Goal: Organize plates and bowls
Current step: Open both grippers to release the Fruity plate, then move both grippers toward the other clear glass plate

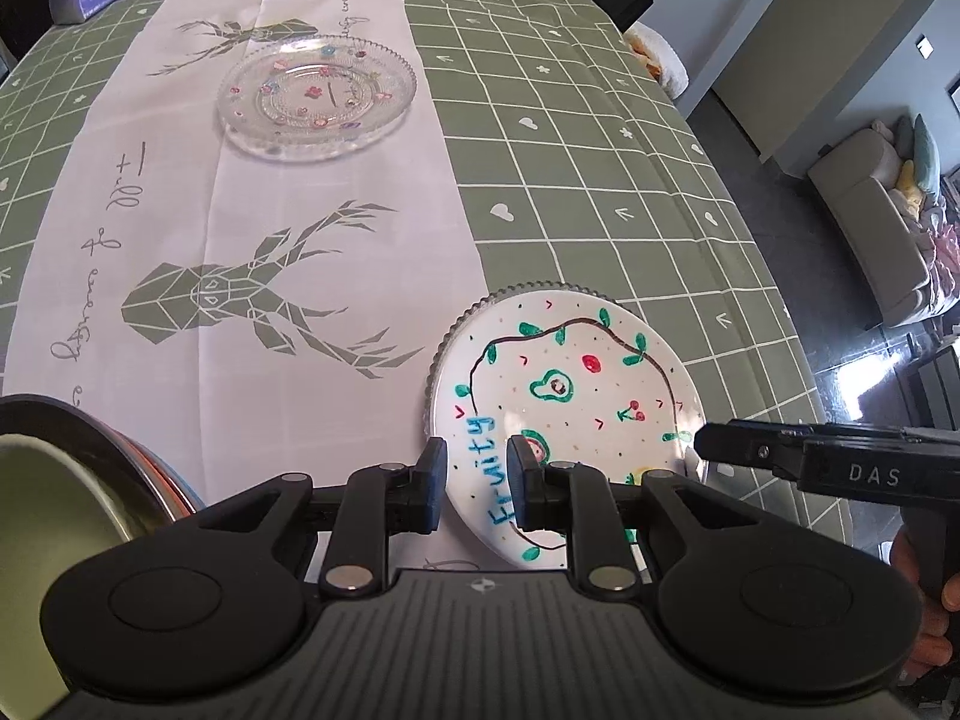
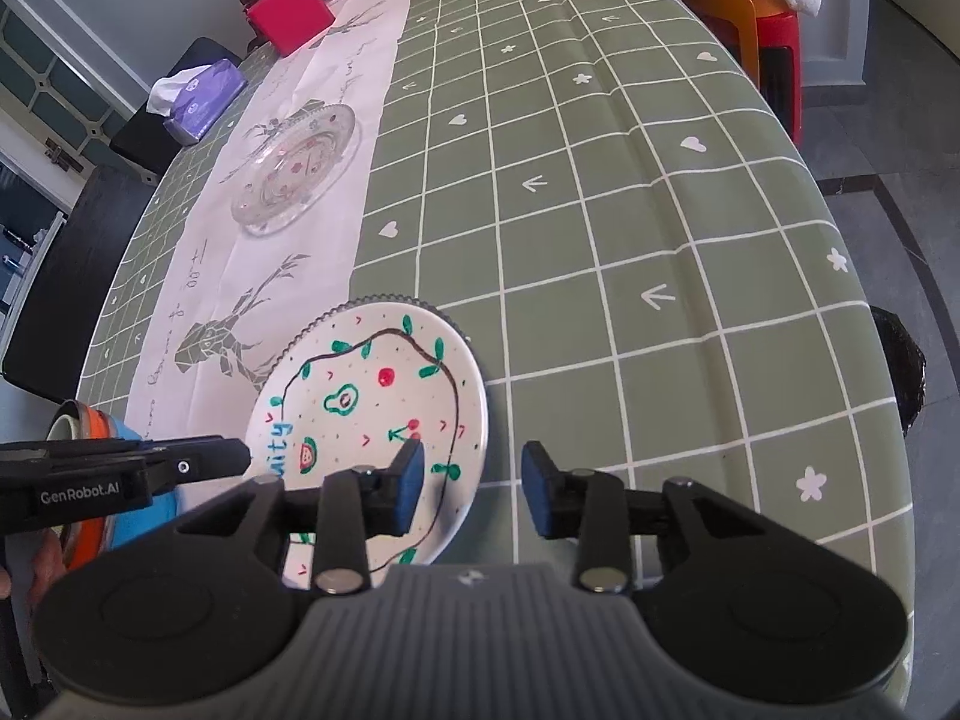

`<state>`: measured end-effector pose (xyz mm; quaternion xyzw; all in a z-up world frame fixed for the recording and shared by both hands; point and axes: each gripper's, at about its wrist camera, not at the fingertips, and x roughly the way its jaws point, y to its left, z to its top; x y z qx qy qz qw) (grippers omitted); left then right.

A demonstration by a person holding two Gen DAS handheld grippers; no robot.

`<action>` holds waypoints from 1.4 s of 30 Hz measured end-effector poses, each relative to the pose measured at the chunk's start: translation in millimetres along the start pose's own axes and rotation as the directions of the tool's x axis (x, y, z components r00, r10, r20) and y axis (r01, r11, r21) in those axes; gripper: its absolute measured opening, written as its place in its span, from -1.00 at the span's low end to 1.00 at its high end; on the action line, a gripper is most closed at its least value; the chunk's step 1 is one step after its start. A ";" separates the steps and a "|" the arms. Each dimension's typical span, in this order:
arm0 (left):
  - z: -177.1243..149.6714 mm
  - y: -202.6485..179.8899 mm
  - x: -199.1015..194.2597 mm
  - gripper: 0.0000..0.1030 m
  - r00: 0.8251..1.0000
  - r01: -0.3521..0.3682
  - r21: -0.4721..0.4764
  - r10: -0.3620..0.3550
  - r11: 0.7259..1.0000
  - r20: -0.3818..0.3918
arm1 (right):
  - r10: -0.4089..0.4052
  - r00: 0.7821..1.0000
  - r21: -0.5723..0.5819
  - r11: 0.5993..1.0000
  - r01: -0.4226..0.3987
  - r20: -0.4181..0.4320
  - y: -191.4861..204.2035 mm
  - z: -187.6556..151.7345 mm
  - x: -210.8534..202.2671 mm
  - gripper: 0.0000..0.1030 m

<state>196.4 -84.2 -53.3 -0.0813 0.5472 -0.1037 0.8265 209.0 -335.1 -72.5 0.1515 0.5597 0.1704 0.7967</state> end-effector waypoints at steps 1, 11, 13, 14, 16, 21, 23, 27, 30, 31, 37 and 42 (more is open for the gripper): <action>0.4 -0.4 -1.2 -0.53 1.000 0.004 0.003 -0.004 1.000 0.004 | 0.011 1.000 0.005 1.000 -0.011 -0.013 1.1 -2.9 -2.4 -0.30; -3.6 -7.7 -16.0 -0.49 0.999 -0.014 0.096 0.011 0.995 0.035 | -0.051 0.988 -0.188 0.982 0.023 -0.147 42.3 -41.7 1.6 -0.78; -5.3 -6.3 -19.2 -0.49 0.999 -0.013 0.100 0.009 0.995 0.039 | -0.068 0.986 -0.208 0.978 0.036 -0.151 47.6 -42.5 5.5 -0.79; -6.0 -5.7 -20.7 -0.49 0.999 -0.011 0.101 0.007 0.995 0.040 | -0.071 0.985 -0.210 0.977 0.038 -0.154 49.3 -42.0 7.7 -0.81; -7.5 -3.3 -24.1 -0.48 0.999 -0.006 0.099 0.001 0.995 0.043 | -0.075 0.985 -0.207 0.977 0.041 -0.156 51.9 -40.3 11.3 -0.82; -10.3 1.9 -29.6 -0.46 0.999 -0.001 0.092 -0.003 0.996 0.048 | -0.074 0.986 -0.179 0.983 0.047 -0.148 52.8 -36.4 14.4 -0.86; -10.9 3.9 -30.2 -0.46 0.999 0.002 0.089 -0.006 0.996 0.046 | -0.065 0.987 -0.163 0.986 0.041 -0.146 52.0 -35.0 14.7 -0.87; -11.9 5.1 -30.2 -0.45 0.999 0.013 0.093 -0.017 0.996 0.040 | -0.064 0.984 -0.164 0.986 0.037 -0.167 53.7 -36.3 16.1 -0.87; -12.4 4.5 -30.9 -0.45 0.999 0.027 0.105 -0.031 0.994 0.038 | -0.066 0.981 -0.170 0.985 0.035 -0.181 55.2 -39.1 15.0 -0.84; -12.3 4.6 -31.3 -0.44 0.999 0.032 0.108 -0.036 0.994 0.038 | -0.064 0.981 -0.171 0.985 0.033 -0.182 55.9 -39.8 14.0 -0.79; -13.1 1.4 -37.0 -0.37 0.999 0.014 0.170 -0.022 0.985 0.047 | -0.050 0.983 -0.197 0.980 0.014 -0.176 69.4 -37.6 2.9 -0.65; -12.8 -0.1 -50.0 -0.35 0.996 -0.037 0.242 0.016 0.970 0.089 | -0.066 0.988 -0.241 0.970 0.031 -0.138 84.3 -29.8 -8.1 -0.41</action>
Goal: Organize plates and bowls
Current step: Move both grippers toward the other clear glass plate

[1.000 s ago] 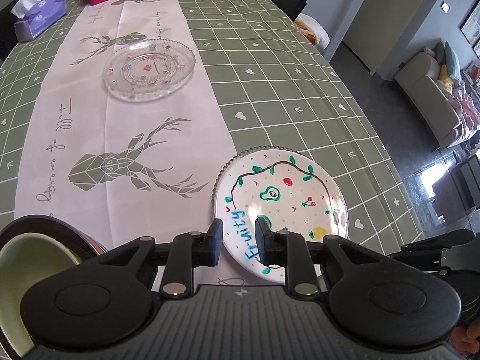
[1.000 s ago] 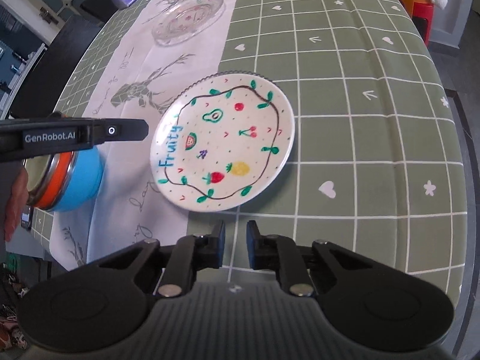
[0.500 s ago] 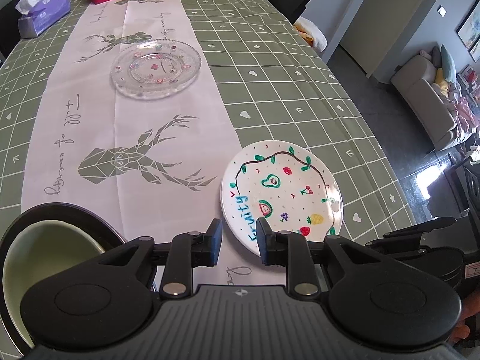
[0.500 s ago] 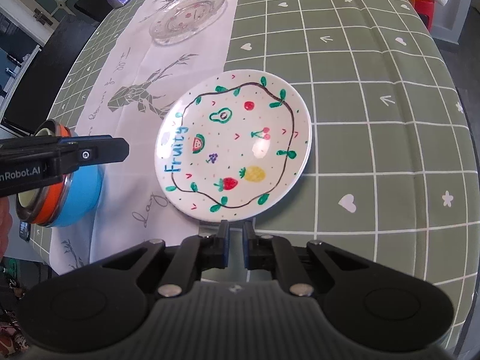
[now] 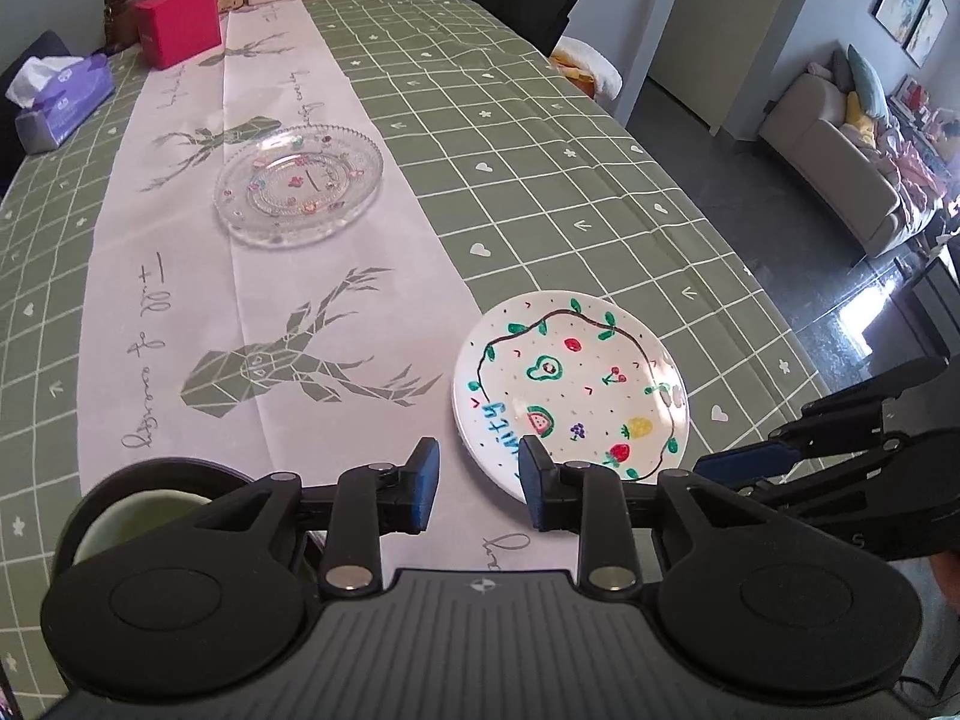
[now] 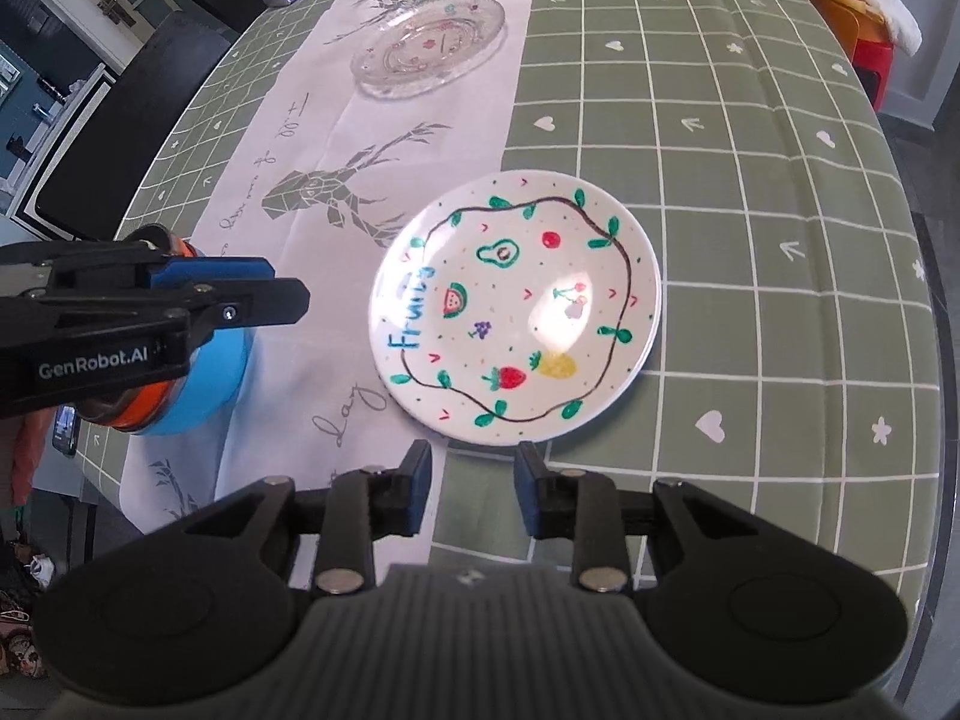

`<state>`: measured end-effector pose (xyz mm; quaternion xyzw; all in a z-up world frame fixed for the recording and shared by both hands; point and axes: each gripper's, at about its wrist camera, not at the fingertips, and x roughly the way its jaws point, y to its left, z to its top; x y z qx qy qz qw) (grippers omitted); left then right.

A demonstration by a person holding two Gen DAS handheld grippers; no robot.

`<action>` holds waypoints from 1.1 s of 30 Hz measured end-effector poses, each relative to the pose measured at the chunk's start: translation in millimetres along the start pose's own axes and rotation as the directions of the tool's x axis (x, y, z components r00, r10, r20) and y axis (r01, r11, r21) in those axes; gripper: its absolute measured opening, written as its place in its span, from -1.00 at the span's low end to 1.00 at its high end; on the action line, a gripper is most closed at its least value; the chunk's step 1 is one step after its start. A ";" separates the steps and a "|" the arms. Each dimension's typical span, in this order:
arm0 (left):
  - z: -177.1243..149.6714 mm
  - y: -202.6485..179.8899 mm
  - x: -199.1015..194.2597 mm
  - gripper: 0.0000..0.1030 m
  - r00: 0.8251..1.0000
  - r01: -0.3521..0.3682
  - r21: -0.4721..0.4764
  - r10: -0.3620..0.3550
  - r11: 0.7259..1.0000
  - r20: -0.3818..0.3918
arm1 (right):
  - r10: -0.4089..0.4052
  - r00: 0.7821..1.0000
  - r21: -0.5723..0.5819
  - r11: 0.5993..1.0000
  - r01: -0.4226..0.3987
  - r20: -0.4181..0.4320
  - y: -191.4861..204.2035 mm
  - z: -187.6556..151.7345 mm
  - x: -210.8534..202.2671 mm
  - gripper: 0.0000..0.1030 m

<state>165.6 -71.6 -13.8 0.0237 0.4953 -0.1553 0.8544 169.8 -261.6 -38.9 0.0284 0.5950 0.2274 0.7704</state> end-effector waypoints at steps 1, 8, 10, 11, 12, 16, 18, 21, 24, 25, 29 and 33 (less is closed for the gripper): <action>1.1 0.2 -2.9 -0.34 1.000 -0.014 0.017 0.014 1.000 0.010 | -0.003 1.000 -0.004 1.000 0.003 0.006 1.6 3.4 -1.0 -0.39; 15.3 20.6 -19.7 -0.12 0.995 -0.073 0.037 0.070 0.997 0.065 | 0.023 1.000 0.013 1.000 -0.023 -0.014 13.4 33.1 1.3 -0.25; 20.2 28.6 -21.3 -0.12 0.993 -0.100 0.039 0.097 0.994 0.073 | 0.013 1.000 0.000 1.000 -0.013 -0.006 19.2 44.2 2.8 -0.23; 22.5 32.9 -21.5 -0.12 0.991 -0.111 0.039 0.107 0.993 0.077 | 0.014 1.000 -0.002 1.000 -0.014 -0.005 21.5 50.2 4.1 -0.22; 25.0 37.8 -21.4 -0.12 0.990 -0.119 0.038 0.115 0.992 0.080 | 0.018 1.000 0.000 1.000 -0.018 -0.006 23.8 56.6 5.8 -0.22; 36.6 58.1 -20.1 -0.04 0.989 -0.123 0.023 0.121 0.992 0.086 | 0.018 1.000 0.002 1.000 -0.018 0.001 32.8 81.8 14.2 -0.16; 43.9 69.7 -18.4 0.10 0.988 -0.119 0.012 0.117 0.993 0.097 | 0.011 1.000 0.000 1.000 -0.011 0.007 36.4 94.9 20.1 -0.10; 56.4 89.8 -12.0 0.20 0.990 -0.097 -0.022 0.098 0.995 0.099 | -0.001 1.000 0.010 1.000 0.001 0.016 39.8 114.5 30.2 -0.01; 69.4 114.5 -3.0 0.32 0.993 -0.072 -0.081 0.080 0.994 0.091 | -0.022 0.999 0.020 1.000 0.021 0.035 38.8 138.0 42.9 0.12; 73.5 123.1 0.5 0.36 0.993 -0.065 -0.101 0.074 0.993 0.089 | -0.031 0.999 0.026 0.999 0.030 0.042 37.7 144.7 46.7 0.19; 88.7 158.0 14.6 0.46 0.996 -0.030 -0.190 0.046 0.981 0.077 | -0.020 0.998 0.108 0.994 0.014 0.053 22.7 174.2 65.9 0.26; 102.9 187.7 29.1 0.46 0.995 0.002 -0.270 0.026 0.963 0.100 | 0.032 0.998 0.229 0.972 -0.042 0.046 6.4 197.9 85.0 0.26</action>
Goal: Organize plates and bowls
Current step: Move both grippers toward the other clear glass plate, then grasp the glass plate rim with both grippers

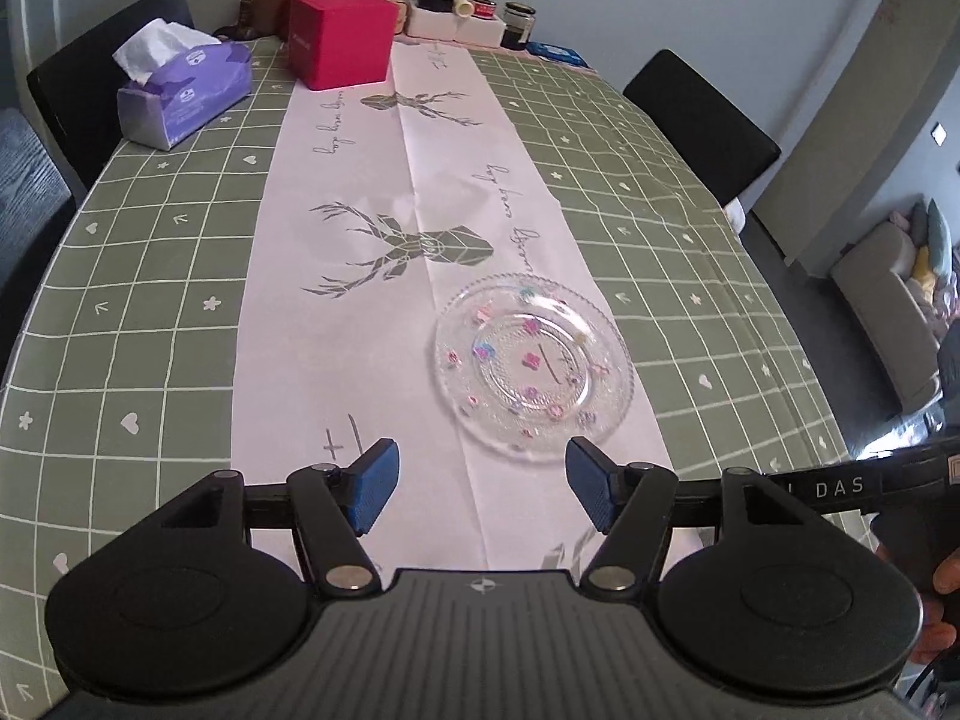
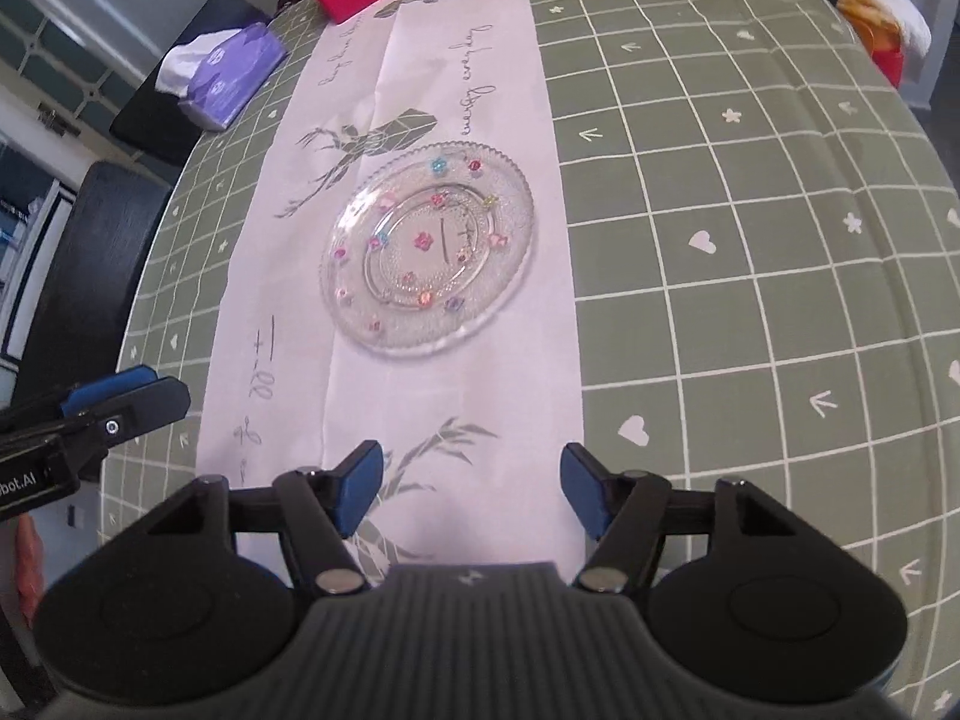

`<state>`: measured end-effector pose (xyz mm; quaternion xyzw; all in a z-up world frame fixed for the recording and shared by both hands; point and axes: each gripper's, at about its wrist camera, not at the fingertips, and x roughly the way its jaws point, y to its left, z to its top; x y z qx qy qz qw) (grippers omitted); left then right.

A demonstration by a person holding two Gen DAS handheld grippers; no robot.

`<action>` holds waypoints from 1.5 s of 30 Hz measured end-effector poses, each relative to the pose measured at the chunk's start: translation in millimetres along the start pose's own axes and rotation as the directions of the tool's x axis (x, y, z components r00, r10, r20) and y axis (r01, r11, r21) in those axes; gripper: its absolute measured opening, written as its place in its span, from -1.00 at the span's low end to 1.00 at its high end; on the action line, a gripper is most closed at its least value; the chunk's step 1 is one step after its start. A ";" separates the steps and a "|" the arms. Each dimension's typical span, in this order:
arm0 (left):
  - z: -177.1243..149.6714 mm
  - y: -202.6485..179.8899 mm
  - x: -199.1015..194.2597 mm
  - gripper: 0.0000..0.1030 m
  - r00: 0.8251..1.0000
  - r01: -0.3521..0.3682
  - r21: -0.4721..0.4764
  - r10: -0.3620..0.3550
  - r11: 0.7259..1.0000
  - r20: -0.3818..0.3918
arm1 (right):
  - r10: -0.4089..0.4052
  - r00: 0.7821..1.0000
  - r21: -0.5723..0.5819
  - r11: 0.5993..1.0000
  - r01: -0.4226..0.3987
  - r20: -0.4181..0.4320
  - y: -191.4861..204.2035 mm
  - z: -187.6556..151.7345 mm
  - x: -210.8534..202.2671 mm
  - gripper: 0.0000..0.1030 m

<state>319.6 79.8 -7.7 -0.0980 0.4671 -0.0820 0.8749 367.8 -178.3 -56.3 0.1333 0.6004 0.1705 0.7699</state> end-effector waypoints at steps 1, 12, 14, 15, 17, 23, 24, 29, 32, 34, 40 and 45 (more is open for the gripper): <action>4.0 4.6 5.0 0.45 1.000 0.000 -0.015 0.000 1.000 0.004 | -0.004 1.000 0.013 1.000 0.004 0.009 0.1 6.6 4.5 0.26; 23.0 27.3 73.0 0.35 0.999 0.045 -0.056 -0.045 0.997 0.009 | -0.024 0.999 0.093 0.995 0.020 0.040 -19.0 52.1 47.1 0.09; 21.9 32.0 82.5 0.24 0.999 0.045 -0.071 -0.045 0.996 0.003 | -0.023 0.999 0.107 0.994 0.019 0.037 -24.0 55.2 53.2 0.04; 21.1 34.5 87.0 0.17 0.999 0.046 -0.084 -0.047 0.995 -0.001 | -0.015 0.998 0.105 0.994 0.010 0.054 -25.3 55.9 53.5 0.03; 18.7 38.7 93.6 0.16 0.999 0.053 -0.103 -0.053 0.993 -0.002 | -0.013 0.998 0.089 0.996 0.007 0.062 -25.4 58.9 55.5 -0.03; 16.9 45.6 108.5 0.05 0.997 0.080 -0.129 -0.080 0.988 0.002 | 0.026 0.996 0.106 0.994 -0.035 0.089 -31.5 69.0 62.5 -0.37; 17.7 45.1 110.3 0.04 0.997 0.082 -0.124 -0.081 0.989 0.015 | 0.032 0.995 0.118 0.992 -0.043 0.096 -32.8 71.2 63.8 -0.39; 20.4 38.2 118.5 -0.11 0.995 0.088 -0.082 -0.084 0.993 0.048 | 0.041 0.991 0.112 0.992 -0.055 0.130 -29.7 77.9 71.9 -0.69; 18.3 30.5 121.9 -0.49 0.995 0.089 -0.051 -0.087 0.995 0.039 | 0.047 0.988 0.107 0.992 -0.064 0.147 -28.8 76.4 73.5 -0.70; 16.9 27.5 121.3 -0.62 0.996 0.080 -0.039 -0.078 0.996 0.046 | 0.048 0.987 0.108 0.992 -0.065 0.153 -29.2 75.1 73.2 -0.70; 15.3 22.4 118.6 -0.63 0.998 0.054 -0.016 -0.053 0.998 0.046 | 0.049 0.985 0.112 0.991 -0.068 0.164 -30.0 73.0 72.5 -0.72; 13.1 21.3 109.9 -0.63 0.998 0.056 -0.005 -0.056 0.998 0.032 | 0.023 0.987 0.118 0.992 -0.042 0.157 -27.2 70.3 70.7 -0.82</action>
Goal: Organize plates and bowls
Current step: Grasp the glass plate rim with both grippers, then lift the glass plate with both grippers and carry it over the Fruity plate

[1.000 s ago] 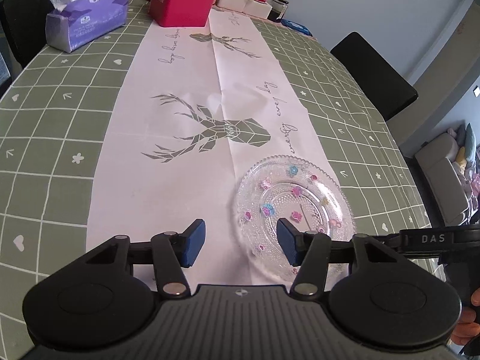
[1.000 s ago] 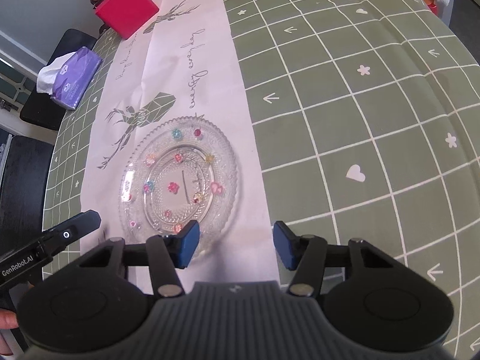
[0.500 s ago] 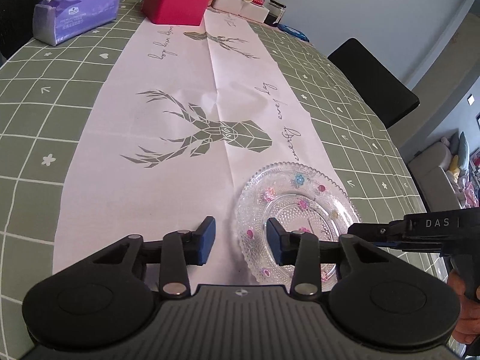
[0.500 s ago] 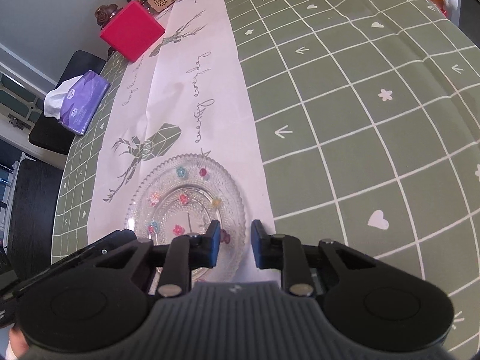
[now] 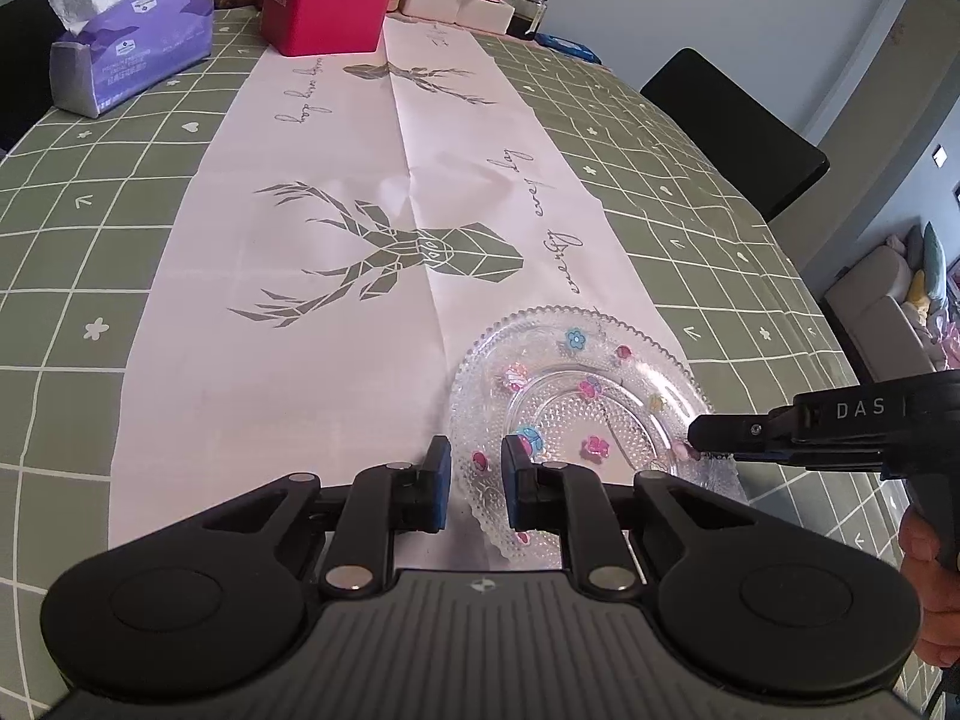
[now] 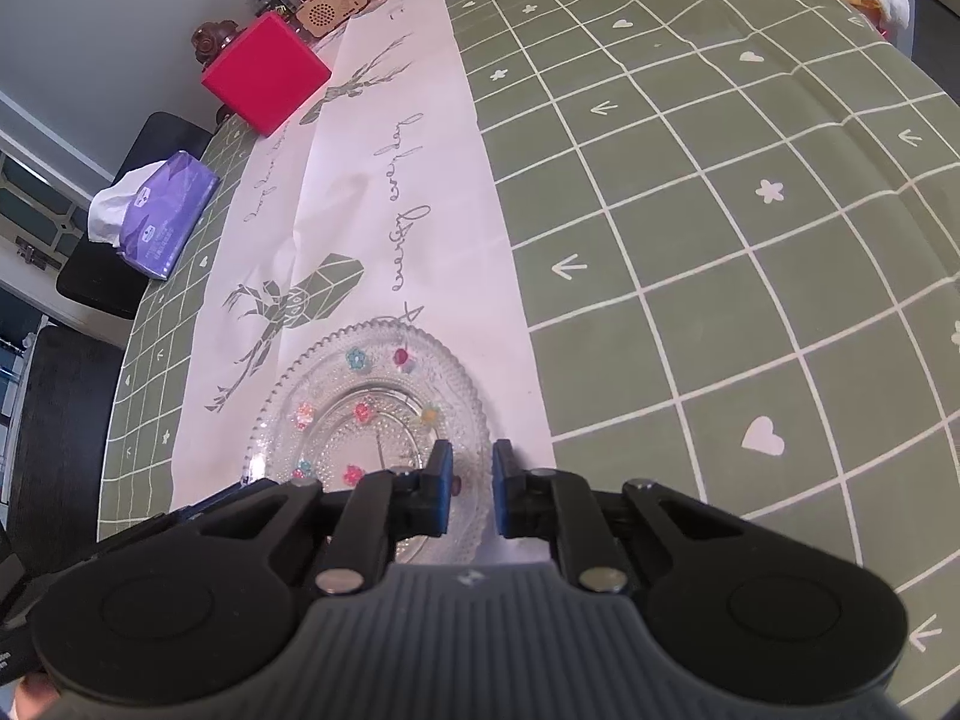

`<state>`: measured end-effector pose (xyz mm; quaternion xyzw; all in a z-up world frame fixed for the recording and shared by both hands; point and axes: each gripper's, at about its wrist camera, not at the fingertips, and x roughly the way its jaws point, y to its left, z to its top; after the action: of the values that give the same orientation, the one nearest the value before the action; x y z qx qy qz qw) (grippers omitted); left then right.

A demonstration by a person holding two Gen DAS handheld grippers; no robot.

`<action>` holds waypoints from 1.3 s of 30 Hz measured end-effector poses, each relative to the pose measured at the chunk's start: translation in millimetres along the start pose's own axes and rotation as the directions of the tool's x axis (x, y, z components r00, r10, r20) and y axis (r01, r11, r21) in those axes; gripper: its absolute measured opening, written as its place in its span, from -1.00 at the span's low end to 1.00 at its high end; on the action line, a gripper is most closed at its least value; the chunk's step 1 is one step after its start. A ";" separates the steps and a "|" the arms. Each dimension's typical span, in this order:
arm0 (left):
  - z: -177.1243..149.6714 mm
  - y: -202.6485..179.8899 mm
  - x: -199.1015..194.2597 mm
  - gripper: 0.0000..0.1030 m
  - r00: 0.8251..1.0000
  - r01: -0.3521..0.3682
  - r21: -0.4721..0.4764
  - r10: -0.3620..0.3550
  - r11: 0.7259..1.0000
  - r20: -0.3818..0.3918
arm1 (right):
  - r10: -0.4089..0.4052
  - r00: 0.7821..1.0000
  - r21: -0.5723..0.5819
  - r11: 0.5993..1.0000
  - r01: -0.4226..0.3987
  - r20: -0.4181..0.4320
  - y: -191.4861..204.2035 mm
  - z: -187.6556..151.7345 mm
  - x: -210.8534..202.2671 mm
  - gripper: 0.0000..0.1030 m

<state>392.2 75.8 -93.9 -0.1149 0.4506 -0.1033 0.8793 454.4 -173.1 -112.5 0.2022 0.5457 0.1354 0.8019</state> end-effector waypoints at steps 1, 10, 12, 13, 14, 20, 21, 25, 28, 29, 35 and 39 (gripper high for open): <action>0.4 0.4 -3.3 -0.64 1.000 0.002 0.001 -0.002 1.000 0.003 | 0.003 1.000 0.005 1.000 -0.003 -0.006 -0.2 -1.0 -0.5 -0.82; -2.8 2.0 -40.1 -0.64 1.000 -0.003 0.003 0.003 1.000 0.019 | 0.044 0.999 0.016 0.999 -0.043 -0.024 13.3 -16.6 -19.4 -0.82; -5.3 -0.4 -51.6 -0.63 1.000 -0.005 0.012 0.004 1.000 0.031 | 0.052 0.998 0.017 0.999 -0.052 -0.021 16.7 -20.4 -27.0 -0.82; -6.3 -2.1 -57.4 -0.63 0.999 -0.003 0.018 0.003 1.000 0.034 | 0.052 0.999 0.015 0.999 -0.052 -0.014 19.3 -22.7 -32.2 -0.82; -7.4 -4.1 -63.4 -0.64 0.999 -0.003 0.021 0.002 1.000 0.037 | 0.051 0.999 0.009 0.999 -0.051 -0.007 21.8 -24.9 -37.1 -0.82; -12.9 -12.6 -98.0 -0.64 0.998 0.014 0.009 -0.014 1.000 0.055 | 0.068 0.997 -0.011 0.998 -0.068 0.028 32.4 -37.4 -69.9 -0.82; -14.3 -14.4 -103.6 -0.64 0.998 0.017 0.004 -0.017 1.000 0.056 | 0.072 0.997 -0.013 0.997 -0.071 0.032 33.7 -39.9 -75.5 -0.82; -22.8 -23.3 -123.6 -0.63 0.998 0.017 -0.004 -0.017 1.000 0.054 | 0.084 0.995 -0.015 0.996 -0.084 0.046 35.6 -52.1 -97.2 -0.82; -29.3 -31.0 -138.2 -0.64 0.998 0.019 -0.016 -0.019 1.000 0.053 | 0.098 0.994 -0.013 0.995 -0.097 0.055 34.4 -62.7 -113.8 -0.83; -31.7 -34.2 -143.4 -0.64 0.998 0.021 -0.025 -0.020 0.999 0.053 | 0.102 0.993 -0.015 0.995 -0.101 0.059 33.9 -66.4 -119.5 -0.84; -49.5 -63.4 -174.1 -0.64 0.997 0.024 -0.022 -0.022 0.999 0.080 | 0.120 0.986 -0.020 0.993 -0.119 0.117 26.2 -88.8 -160.3 -0.84; -65.6 -88.0 -190.0 -0.64 0.995 0.021 -0.023 -0.019 1.000 0.099 | 0.132 0.981 -0.014 0.991 -0.131 0.143 13.5 -104.2 -186.1 -0.84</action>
<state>223.0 39.1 40.9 -0.1348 0.4067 -0.1008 0.8979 289.1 -224.4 12.9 0.2451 0.4715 0.1746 0.8289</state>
